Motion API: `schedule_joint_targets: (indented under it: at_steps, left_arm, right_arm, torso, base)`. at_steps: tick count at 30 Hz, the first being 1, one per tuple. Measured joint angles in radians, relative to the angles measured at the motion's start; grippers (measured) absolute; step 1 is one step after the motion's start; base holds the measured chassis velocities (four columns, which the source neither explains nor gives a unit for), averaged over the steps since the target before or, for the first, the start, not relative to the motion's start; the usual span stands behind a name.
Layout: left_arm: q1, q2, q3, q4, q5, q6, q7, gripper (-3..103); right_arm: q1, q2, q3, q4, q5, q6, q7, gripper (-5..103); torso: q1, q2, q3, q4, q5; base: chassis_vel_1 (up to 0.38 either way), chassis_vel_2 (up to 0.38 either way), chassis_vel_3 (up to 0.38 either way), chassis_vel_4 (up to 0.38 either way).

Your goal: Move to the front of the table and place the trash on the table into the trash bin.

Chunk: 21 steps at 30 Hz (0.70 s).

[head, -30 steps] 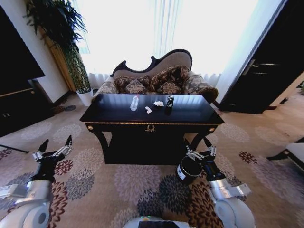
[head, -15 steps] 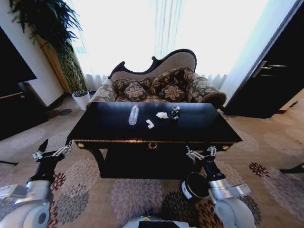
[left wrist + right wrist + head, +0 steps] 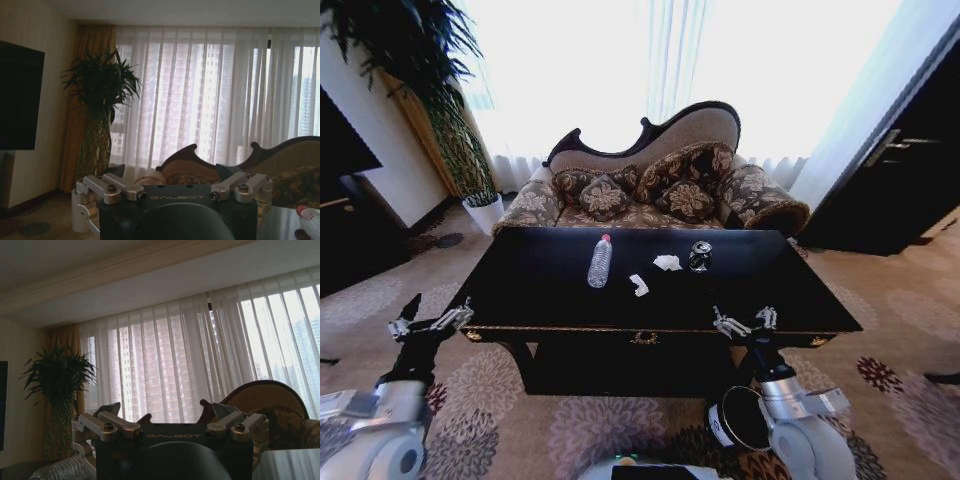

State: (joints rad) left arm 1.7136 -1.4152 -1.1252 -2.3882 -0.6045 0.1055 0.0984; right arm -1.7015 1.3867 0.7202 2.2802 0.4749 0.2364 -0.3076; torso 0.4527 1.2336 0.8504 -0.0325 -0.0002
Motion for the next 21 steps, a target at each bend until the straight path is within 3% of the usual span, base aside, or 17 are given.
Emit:
schedule_joint_targets:
  at_steps: [5,9,11,13,16,18,21]
  left_arm:
    - [0.003,0.000,-0.001,-0.008,0.000,-0.001,-0.007,100]
    - [-0.016,0.014,0.024,-0.026,-0.016,0.030,-0.057,100]
    - [-0.036,0.057,0.057,-0.039,-0.076,0.065,-0.092,100]
    - [-0.041,0.070,0.063,-0.037,-0.086,0.069,-0.094,100]
    - [-0.085,0.163,0.076,0.009,-0.095,0.083,-0.091,100]
    - [-0.094,0.190,0.076,0.020,-0.106,0.088,-0.089,100]
    - [-0.128,0.301,0.064,0.075,-0.171,0.108,-0.092,100]
  right_arm:
    - [0.001,-0.001,-0.002,0.000,-0.003,0.004,-0.001,100]
    - [0.006,-0.002,-0.012,0.001,-0.010,0.005,-0.001,100]
    - [0.015,-0.008,-0.028,0.002,-0.017,0.003,-0.002,100]
    - [0.019,-0.009,-0.033,0.002,-0.019,0.001,-0.004,100]
    - [0.031,-0.013,-0.049,-0.008,-0.036,0.000,-0.015,100]
    - [0.033,-0.015,-0.050,-0.013,-0.039,0.001,-0.017,100]
    - [0.040,-0.020,-0.050,-0.032,-0.043,0.010,-0.022,100]
  torso:
    - [0.000,0.000,0.000,0.0000,0.0000]
    - [0.001,0.000,0.001,0.0001,-0.0001]
    - [0.001,-0.001,0.001,-0.0001,0.0000]
    - [0.001,-0.001,0.001,0.0000,-0.0001]
    - [0.001,0.000,0.000,-0.0001,-0.0001]
    - [0.001,0.000,0.000,0.0001,-0.0006]
    - [0.001,-0.001,0.001,0.0001,-0.0003]
  base:
    - [0.000,0.000,0.000,0.000]
    - [0.000,0.000,0.000,0.000]
    - [0.000,0.000,0.000,0.000]
    - [0.000,0.000,0.000,0.000]
    - [0.000,0.000,0.000,0.000]
    - [0.000,0.000,0.000,0.000]
    - [0.000,0.000,0.000,0.000]
